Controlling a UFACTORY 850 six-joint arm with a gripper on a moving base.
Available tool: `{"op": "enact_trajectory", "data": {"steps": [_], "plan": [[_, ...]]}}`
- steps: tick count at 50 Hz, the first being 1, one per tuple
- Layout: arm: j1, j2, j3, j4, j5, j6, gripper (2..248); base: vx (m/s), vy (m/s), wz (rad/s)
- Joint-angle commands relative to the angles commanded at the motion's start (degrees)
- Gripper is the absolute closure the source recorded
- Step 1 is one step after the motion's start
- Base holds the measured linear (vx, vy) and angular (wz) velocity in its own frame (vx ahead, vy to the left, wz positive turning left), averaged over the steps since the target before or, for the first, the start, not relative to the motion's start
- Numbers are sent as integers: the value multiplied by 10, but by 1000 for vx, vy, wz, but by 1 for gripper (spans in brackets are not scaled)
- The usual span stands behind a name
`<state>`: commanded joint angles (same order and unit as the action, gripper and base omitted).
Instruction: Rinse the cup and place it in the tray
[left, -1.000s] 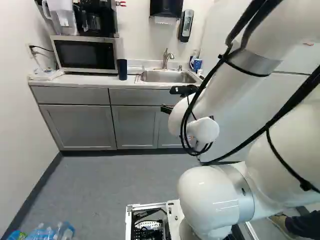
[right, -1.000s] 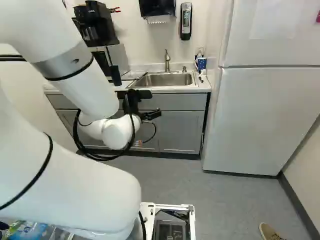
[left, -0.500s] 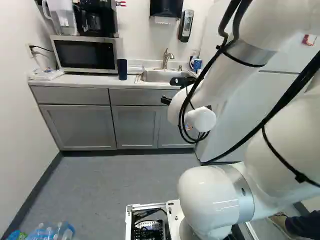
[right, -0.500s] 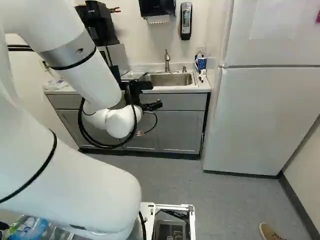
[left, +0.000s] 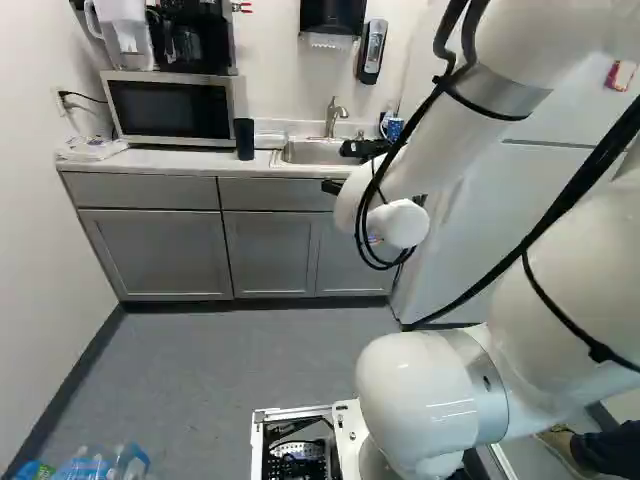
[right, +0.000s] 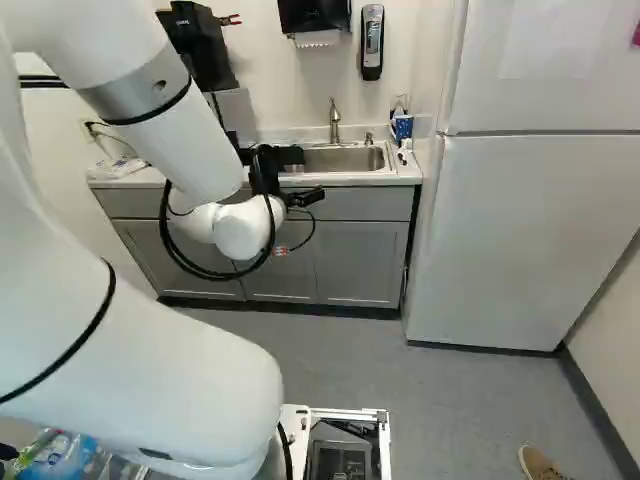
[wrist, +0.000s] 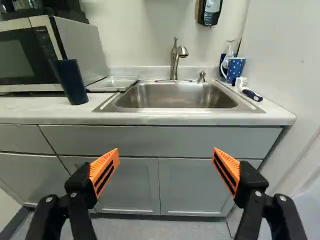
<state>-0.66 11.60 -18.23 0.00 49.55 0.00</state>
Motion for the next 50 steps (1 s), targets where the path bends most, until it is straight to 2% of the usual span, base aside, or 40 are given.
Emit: {"op": "enact_trajectory", "data": {"steps": [50], "plan": [[1, -11, -77, 0, -88, 0, 3, 0, 0, 0]]}}
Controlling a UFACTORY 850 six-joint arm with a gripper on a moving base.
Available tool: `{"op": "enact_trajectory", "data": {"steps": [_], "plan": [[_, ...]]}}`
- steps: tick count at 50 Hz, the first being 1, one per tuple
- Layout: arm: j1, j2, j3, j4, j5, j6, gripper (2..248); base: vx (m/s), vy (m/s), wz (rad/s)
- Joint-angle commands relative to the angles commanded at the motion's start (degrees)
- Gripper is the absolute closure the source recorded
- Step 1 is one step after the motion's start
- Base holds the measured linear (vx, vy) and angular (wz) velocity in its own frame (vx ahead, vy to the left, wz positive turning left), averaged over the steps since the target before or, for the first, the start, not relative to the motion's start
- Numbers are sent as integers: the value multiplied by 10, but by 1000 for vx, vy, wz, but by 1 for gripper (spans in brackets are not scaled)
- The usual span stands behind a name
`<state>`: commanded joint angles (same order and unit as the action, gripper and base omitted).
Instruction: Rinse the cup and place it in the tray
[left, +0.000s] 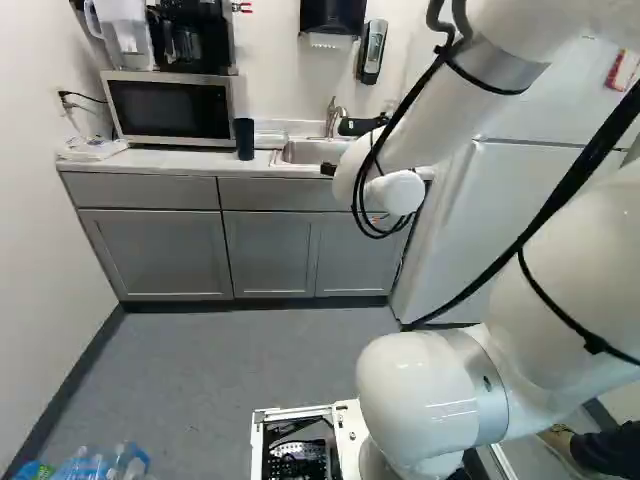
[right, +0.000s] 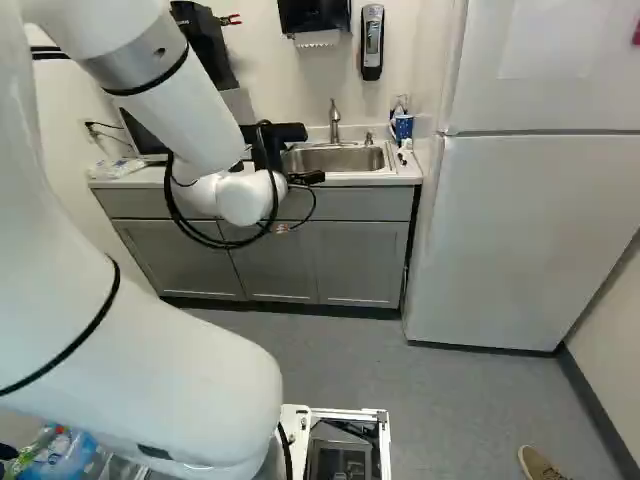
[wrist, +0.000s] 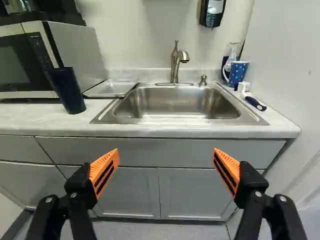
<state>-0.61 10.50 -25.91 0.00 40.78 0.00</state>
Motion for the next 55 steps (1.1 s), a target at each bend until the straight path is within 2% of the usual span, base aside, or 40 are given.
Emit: {"op": "enact_trajectory", "data": {"steps": [55], "plan": [[0, 6, -66, 0, -100, 0, 3, 0, 0, 0]]}}
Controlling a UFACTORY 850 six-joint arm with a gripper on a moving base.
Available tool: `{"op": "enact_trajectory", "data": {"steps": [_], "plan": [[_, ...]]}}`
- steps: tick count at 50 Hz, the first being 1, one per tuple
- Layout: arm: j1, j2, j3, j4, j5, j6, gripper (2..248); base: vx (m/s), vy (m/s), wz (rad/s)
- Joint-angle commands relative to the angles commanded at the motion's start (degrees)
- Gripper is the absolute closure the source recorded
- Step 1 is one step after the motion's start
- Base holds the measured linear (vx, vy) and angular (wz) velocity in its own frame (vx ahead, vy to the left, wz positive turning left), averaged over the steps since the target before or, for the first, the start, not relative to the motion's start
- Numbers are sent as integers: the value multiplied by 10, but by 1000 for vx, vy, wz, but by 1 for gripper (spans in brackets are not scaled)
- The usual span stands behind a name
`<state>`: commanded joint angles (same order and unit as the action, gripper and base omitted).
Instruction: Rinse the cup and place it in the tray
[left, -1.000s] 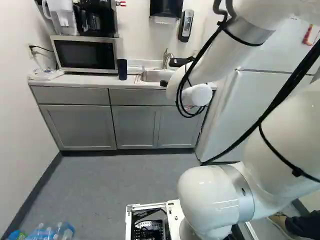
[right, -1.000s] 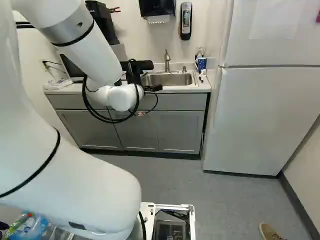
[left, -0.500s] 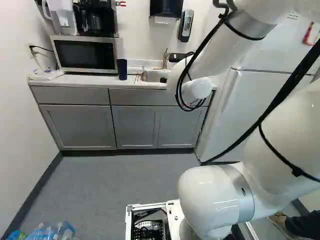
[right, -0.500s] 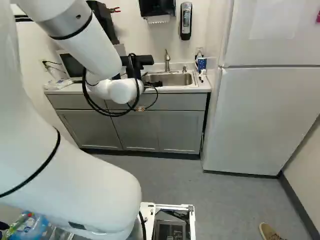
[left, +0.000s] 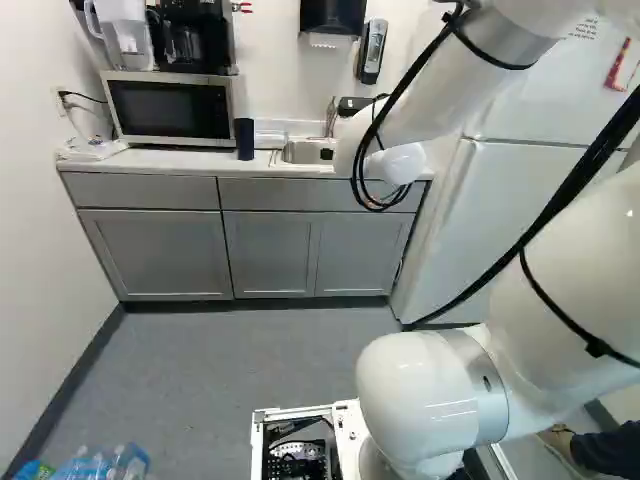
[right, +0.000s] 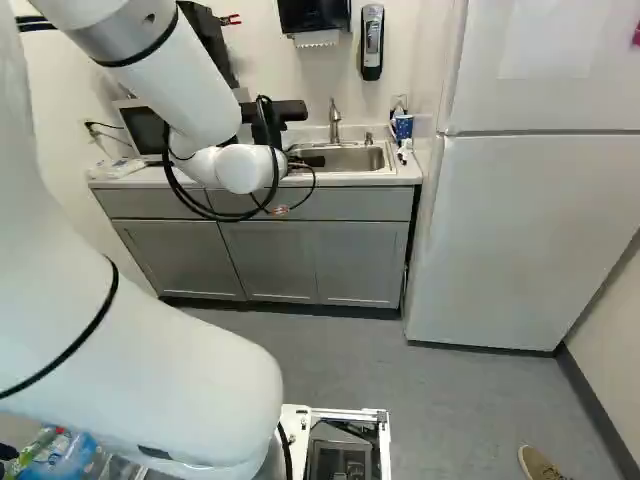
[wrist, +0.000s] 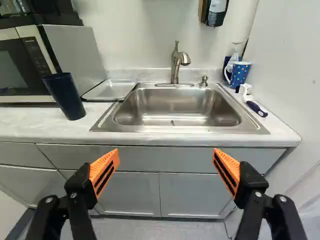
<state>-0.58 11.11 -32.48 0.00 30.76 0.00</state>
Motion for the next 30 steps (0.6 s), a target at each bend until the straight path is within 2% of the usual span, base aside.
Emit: {"op": "enact_trajectory", "data": {"steps": [30], "plan": [[0, 5, -33, 0, -55, 0, 3, 0, 0, 0]]}}
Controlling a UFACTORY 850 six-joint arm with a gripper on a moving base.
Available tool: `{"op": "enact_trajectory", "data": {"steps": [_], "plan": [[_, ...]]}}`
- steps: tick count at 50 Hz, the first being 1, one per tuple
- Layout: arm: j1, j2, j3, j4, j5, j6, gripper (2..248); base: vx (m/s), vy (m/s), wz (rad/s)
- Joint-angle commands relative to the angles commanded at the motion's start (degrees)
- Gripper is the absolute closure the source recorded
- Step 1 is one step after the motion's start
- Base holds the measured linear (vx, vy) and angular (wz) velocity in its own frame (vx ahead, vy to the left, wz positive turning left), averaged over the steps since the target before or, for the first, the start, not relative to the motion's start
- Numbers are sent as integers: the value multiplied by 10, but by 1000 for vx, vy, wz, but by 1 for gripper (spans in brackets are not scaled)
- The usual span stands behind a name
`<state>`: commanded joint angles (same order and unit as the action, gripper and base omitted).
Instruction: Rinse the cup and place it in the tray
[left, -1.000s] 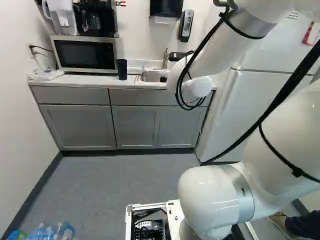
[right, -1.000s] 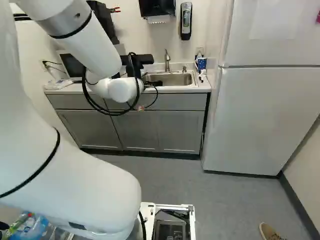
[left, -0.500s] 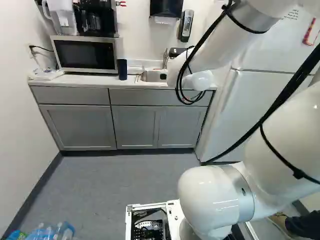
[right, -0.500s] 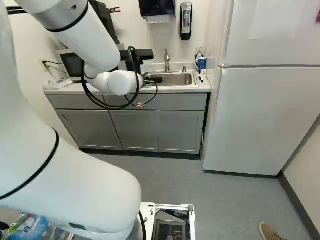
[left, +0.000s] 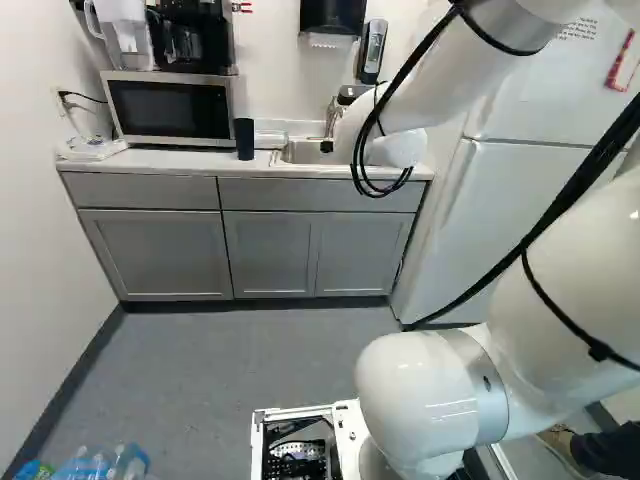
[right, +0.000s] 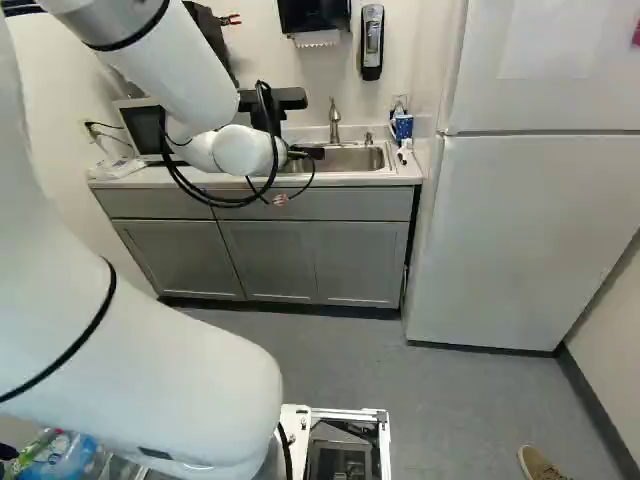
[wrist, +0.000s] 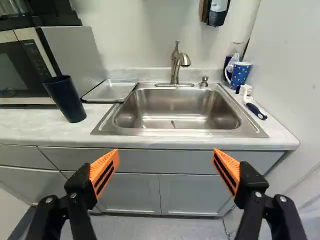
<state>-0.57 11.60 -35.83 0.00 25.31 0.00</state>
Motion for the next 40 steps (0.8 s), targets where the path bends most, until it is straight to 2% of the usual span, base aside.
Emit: {"op": "enact_trajectory", "data": {"steps": [40], "plan": [[0, 3, -47, 0, -73, 0, 3, 0, 0, 0]]}}
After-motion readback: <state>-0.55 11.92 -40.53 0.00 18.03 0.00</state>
